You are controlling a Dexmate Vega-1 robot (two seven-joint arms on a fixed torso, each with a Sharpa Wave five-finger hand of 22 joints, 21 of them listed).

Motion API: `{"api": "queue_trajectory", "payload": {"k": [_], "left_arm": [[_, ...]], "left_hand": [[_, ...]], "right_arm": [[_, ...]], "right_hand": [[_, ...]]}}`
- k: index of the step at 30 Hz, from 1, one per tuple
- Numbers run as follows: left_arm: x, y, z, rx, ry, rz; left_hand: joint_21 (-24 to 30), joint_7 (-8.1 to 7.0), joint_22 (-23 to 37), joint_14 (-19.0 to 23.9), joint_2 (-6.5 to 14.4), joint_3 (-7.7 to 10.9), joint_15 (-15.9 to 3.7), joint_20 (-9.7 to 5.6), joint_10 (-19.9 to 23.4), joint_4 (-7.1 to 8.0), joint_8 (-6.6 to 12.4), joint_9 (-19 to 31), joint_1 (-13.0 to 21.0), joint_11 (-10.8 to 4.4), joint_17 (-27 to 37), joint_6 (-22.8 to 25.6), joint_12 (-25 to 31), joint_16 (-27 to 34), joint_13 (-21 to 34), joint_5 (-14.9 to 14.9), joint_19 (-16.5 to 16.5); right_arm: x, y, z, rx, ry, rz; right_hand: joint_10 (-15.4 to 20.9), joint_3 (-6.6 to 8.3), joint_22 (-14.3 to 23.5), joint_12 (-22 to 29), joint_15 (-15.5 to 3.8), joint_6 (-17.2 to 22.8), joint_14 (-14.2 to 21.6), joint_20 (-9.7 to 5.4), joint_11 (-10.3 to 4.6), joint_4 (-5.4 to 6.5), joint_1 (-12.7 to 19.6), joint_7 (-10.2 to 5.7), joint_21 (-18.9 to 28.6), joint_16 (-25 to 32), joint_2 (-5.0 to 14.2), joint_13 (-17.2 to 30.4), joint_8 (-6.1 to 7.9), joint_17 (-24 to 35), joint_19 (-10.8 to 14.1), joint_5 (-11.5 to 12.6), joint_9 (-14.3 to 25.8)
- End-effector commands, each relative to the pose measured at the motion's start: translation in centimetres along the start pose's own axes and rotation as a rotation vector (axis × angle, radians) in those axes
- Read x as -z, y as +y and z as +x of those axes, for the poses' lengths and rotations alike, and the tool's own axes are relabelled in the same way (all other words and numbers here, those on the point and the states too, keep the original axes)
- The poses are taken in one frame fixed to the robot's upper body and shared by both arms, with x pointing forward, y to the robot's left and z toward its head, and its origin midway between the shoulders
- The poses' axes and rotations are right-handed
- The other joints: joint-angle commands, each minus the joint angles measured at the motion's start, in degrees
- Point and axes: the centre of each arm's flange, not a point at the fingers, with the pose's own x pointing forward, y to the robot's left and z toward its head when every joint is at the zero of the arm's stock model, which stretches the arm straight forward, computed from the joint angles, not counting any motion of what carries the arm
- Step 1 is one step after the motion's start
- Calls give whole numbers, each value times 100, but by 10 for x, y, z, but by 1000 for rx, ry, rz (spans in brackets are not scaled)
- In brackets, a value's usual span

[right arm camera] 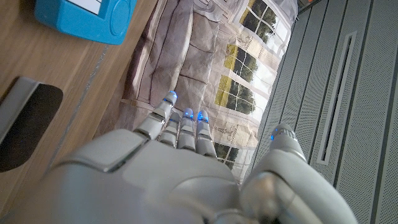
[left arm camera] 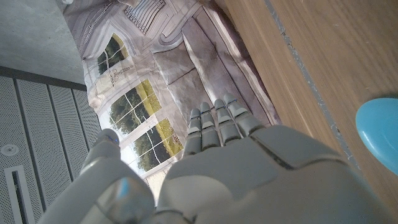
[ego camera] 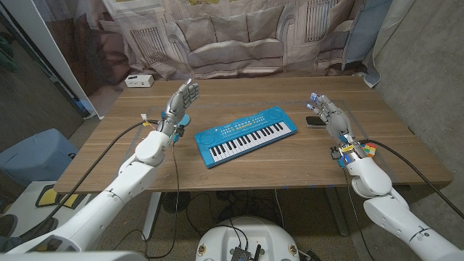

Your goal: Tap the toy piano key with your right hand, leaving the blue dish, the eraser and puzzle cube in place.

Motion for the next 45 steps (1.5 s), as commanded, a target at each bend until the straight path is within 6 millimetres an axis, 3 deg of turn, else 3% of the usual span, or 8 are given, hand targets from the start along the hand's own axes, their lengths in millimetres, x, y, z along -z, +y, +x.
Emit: {"api": "queue_trajectory", "payload": {"k": [1,20,28,36,45], "left_arm": [[-2,-4,-5,1,-2,11],[-5,-14,0,52,-6,11],[-4,-25,5,96,-8,8],[-5,-28,7,112,-5,20],[-11,-25,6,99,-22,35]], "left_hand": [[-19,-1,24,40,-18,23,-10,17,49,-46,-8,23,60,11,22,82,-31,-12,20,37,54],[-39,-3,25,31,-10,18,-11,14,112,-50,-17,24,70,25,22,121,-34,-34,23,34,51],[-43,9,25,33,-5,16,-6,13,121,-51,-19,24,74,18,23,144,-43,-39,24,33,60],[-46,7,25,36,-3,13,-10,11,115,-52,-25,24,76,28,23,149,-55,-43,25,32,68],[-50,-6,26,40,0,9,-4,1,122,-53,-31,25,79,26,23,160,-66,-47,26,31,77]], "right_arm": [[-7,5,-18,-11,-5,-22],[-14,17,-42,-4,-5,-57],[-16,22,-47,-19,-23,-94],[-17,24,-51,-25,-26,-184],[-12,21,-50,-11,-26,-276]], "right_hand": [[53,-15,20,23,-7,29,38,4,15,-21,65,-9,18,20,4,15,16,10,70,26,21],[79,-22,22,25,-26,47,100,-10,-9,-21,78,-26,41,37,17,17,7,12,164,26,22],[210,-26,25,63,-42,114,275,-27,-30,-23,101,-48,94,95,36,20,16,17,366,27,25],[265,-39,27,64,-89,-62,365,-36,-60,-29,120,-284,112,115,31,21,-60,20,486,25,27],[157,-48,27,7,-115,-114,269,-34,-123,-40,150,-249,58,61,28,22,-72,19,419,26,25]]}}
